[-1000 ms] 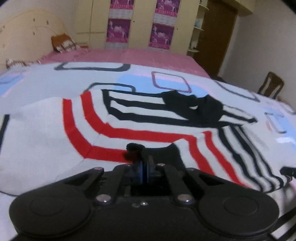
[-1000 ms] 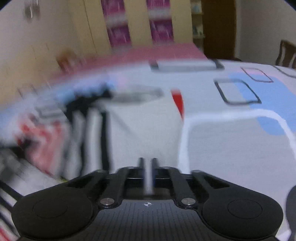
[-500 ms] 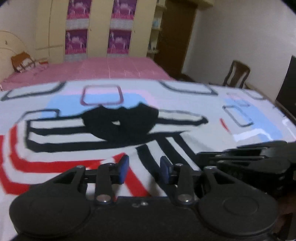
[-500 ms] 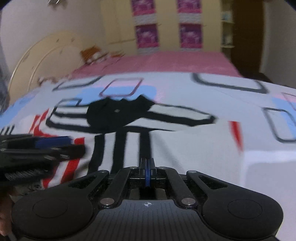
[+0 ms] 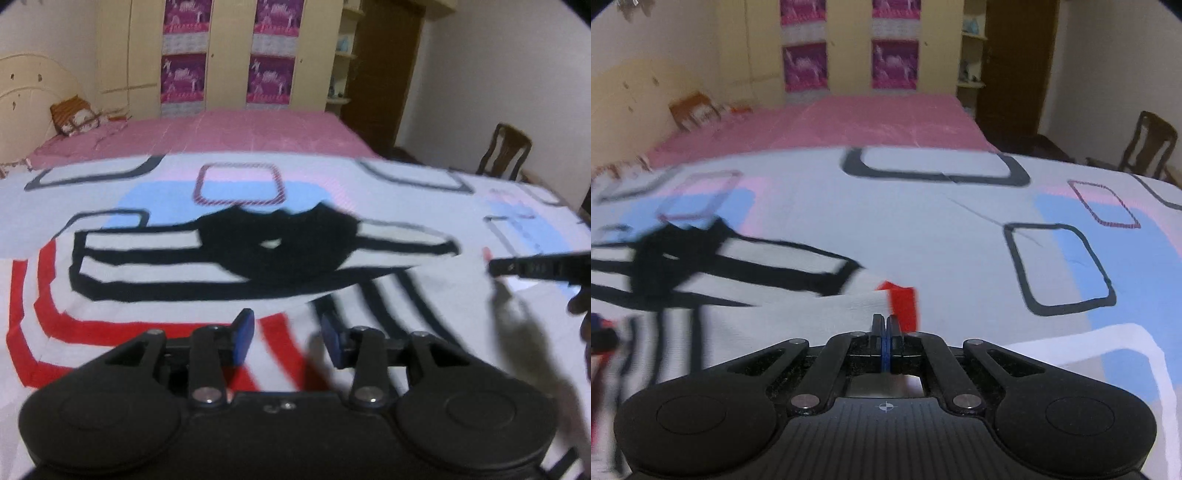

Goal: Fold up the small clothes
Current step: 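Move the left gripper to the other black sleeve cuff and grasp it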

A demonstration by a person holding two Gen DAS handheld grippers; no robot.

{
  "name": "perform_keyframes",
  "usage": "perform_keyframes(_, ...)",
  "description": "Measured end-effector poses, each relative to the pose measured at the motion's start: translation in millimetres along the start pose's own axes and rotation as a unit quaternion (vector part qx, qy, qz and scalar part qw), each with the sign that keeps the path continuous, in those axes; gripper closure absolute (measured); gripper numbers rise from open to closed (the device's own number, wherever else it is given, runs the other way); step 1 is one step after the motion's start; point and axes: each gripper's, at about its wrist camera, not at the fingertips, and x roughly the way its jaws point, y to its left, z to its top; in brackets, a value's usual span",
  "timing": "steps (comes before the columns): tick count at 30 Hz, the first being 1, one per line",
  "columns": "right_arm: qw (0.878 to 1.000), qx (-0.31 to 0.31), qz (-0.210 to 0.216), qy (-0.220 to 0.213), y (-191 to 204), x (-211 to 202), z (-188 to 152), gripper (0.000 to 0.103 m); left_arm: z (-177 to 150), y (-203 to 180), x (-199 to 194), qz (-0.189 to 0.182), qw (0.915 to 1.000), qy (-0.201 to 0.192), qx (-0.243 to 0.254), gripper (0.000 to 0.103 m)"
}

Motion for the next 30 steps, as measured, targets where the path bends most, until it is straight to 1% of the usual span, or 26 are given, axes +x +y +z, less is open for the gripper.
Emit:
perform_keyframes(2,1.000,-0.007,0.014,0.010,9.4,-12.1,-11.5,0.103,-3.6,-10.4,-3.9,-0.012,0.9999,0.000,0.002,0.063)
perform_keyframes(3,1.000,-0.012,0.016,0.020,15.6,-14.5,-20.9,0.103,-7.8,-15.1,-2.1,-0.012,0.9999,0.009,0.008,0.062)
perform_keyframes(4,0.999,-0.018,0.009,0.030,19.4,-16.0,-32.2,0.103,-14.6,-19.4,4.3,-0.005,0.9992,0.035,0.019,0.061)
perform_keyframes(5,0.999,-0.032,-0.005,0.018,24.1,-22.1,-43.4,0.103,-21.0,-21.1,5.7,0.000,0.9991,0.033,0.026,0.061)
perform_keyframes(7,0.999,-0.044,-0.021,0.013,30.2,-37.7,-51.0,0.103,-23.2,-23.5,-5.1,0.009,0.9990,0.026,0.036,0.063)
perform_keyframes(9,0.999,-0.034,0.001,-0.002,31.6,-58.6,-58.1,0.103,-27.0,-21.6,-22.2,-0.002,0.9997,0.008,0.023,0.063)
perform_keyframes(10,0.999,-0.034,0.008,-0.008,34.5,-67.8,-64.7,0.103,-30.1,-21.9,-27.8,-0.009,0.9997,0.005,0.020,0.060)
perform_keyframes(11,0.999,-0.037,0.011,-0.004,38.0,-70.9,-72.1,0.103,-34.3,-24.0,-29.2,-0.010,0.9996,0.010,0.026,0.059)
perform_keyframes(13,0.999,-0.033,0.010,0.031,41.3,-65.5,-90.1,0.103,-47.7,-28.8,-25.3,0.000,0.9983,0.029,0.050,0.058)
perform_keyframes(14,0.999,-0.034,0.007,0.016,44.1,-68.6,-94.1,0.103,-50.2,-28.0,-27.2,0.000,0.9983,0.022,0.053,0.058)
perform_keyframes(16,0.999,-0.044,-0.003,0.020,50.5,-74.9,-92.6,0.103,-45.9,-25.8,-33.0,0.004,0.9983,0.029,0.050,0.058)
perform_keyframes(17,0.999,-0.041,0.000,0.012,51.9,-81.3,-89.9,0.103,-44.1,-23.4,-39.4,0.004,0.9987,0.020,0.047,0.058)
perform_keyframes(18,0.999,-0.034,0.011,0.001,50.7,-87.4,-90.9,0.103,-43.9,-20.6,-44.9,0.004,0.9989,0.010,0.047,0.058)
perform_keyframes(19,0.999,-0.028,0.023,-0.003,51.0,-90.3,-91.4,0.103,-45.2,-19.0,-44.3,0.011,0.9984,0.015,0.053,0.057)
perform_keyframes(20,0.999,-0.027,0.026,0.008,51.7,-85.7,-94.4,0.103,-48.0,-17.3,-39.0,0.017,0.9976,0.032,0.058,0.057)
perform_keyframes(21,0.999,-0.030,0.021,0.028,52.7,-80.8,-99.9,0.103,-51.2,-14.4,-36.2,0.012,0.9977,0.036,0.055,0.056)
perform_keyframes(22,0.999,-0.039,0.015,0.018,55.7,-80.8,-103.1,0.103,-51.3,-11.6,-37.8,0.009,0.9983,0.030,0.049,0.055)
perform_keyframes(23,0.998,-0.054,0.006,0.021,62.0,-81.1,-99.9,0.103,-48.0,-10.5,-40.5,0.009,0.9986,0.030,0.042,0.057)
perform_keyframes(24,0.998,-0.061,0.010,0.019,65.0,-81.7,-95.4,0.103,-44.5,-9.7,-44.2,0.007,0.9990,0.019,0.040,0.056)
perform_keyframes(26,0.998,-0.056,0.033,-0.003,64.0,-84.1,-84.5,0.103,-35.9,-8.9,-44.3,0.009,0.9989,0.004,0.045,0.053)
perform_keyframes(28,0.998,-0.056,0.040,-0.014,68.5,-74.0,-67.8,0.103,-22.9,-5.8,-35.1,0.011,0.9993,0.002,0.037,0.050)
perform_keyframes(30,0.997,-0.047,0.064,-0.015,74.7,-54.0,-49.8,0.103,-12.6,-2.6,-18.1,0.024,0.9992,0.011,0.029,0.049)
